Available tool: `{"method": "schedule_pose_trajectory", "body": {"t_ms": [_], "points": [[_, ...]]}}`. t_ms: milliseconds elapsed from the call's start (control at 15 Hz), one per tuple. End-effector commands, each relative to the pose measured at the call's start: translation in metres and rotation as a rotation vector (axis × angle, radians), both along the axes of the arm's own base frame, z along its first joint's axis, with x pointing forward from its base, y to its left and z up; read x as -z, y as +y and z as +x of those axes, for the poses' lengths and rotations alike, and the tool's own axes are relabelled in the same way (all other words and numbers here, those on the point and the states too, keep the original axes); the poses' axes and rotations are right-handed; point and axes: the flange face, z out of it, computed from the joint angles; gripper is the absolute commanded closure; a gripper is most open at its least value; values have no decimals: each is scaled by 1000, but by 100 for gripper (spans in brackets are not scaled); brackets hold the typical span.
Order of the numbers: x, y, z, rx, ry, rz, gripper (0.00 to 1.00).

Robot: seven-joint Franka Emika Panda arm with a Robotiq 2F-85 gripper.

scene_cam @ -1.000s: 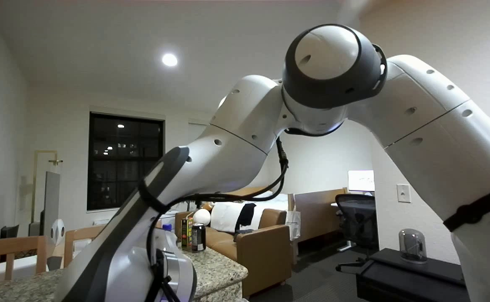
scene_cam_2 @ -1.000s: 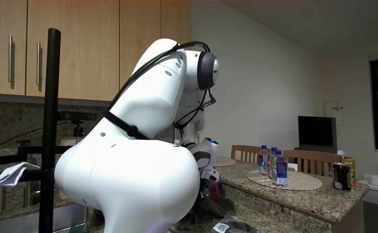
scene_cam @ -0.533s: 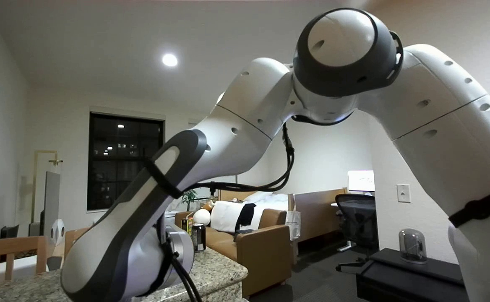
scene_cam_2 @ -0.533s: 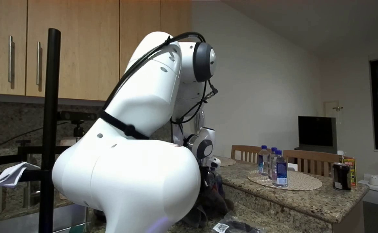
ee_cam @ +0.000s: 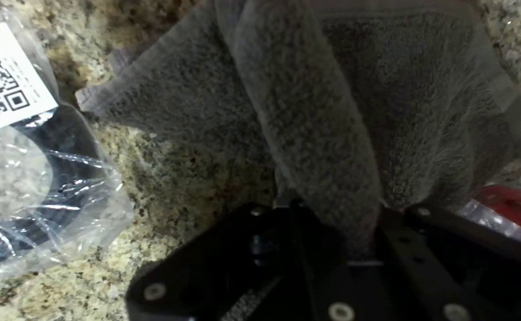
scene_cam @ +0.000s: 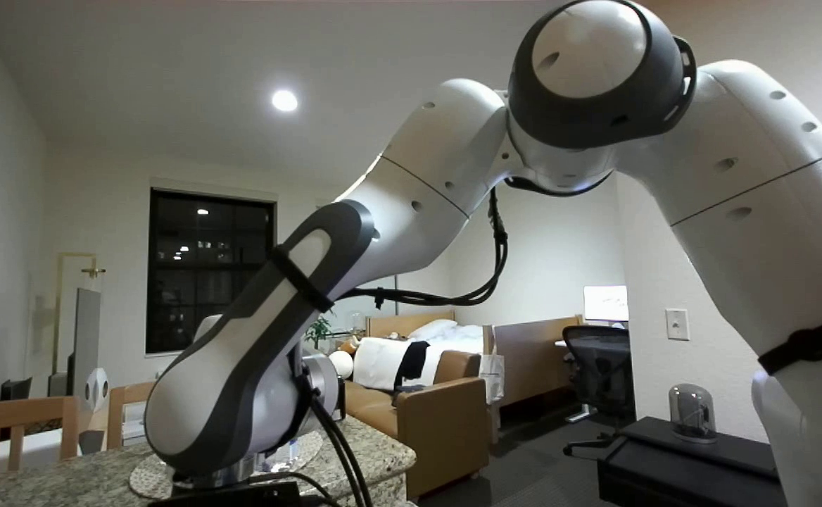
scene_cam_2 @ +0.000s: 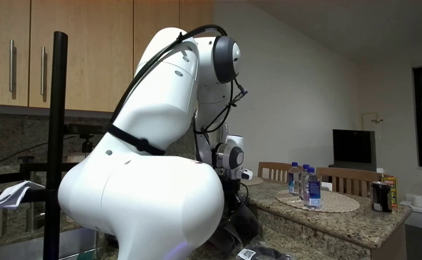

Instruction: Pick up the grey towel and slightly move it to the right.

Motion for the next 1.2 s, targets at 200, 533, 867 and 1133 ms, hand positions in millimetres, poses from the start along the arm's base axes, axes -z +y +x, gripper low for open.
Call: {"method": "schedule_pose_trajectory", "body": {"t_ms": [200, 533, 867, 1133], "points": [[-24, -34, 2, -2, 57, -6, 90], [-26, -55, 6, -47, 152, -25, 91], [-26, -54, 7, -63, 205, -20, 91], [-44, -46, 10, -37, 217, 25, 91]]}}
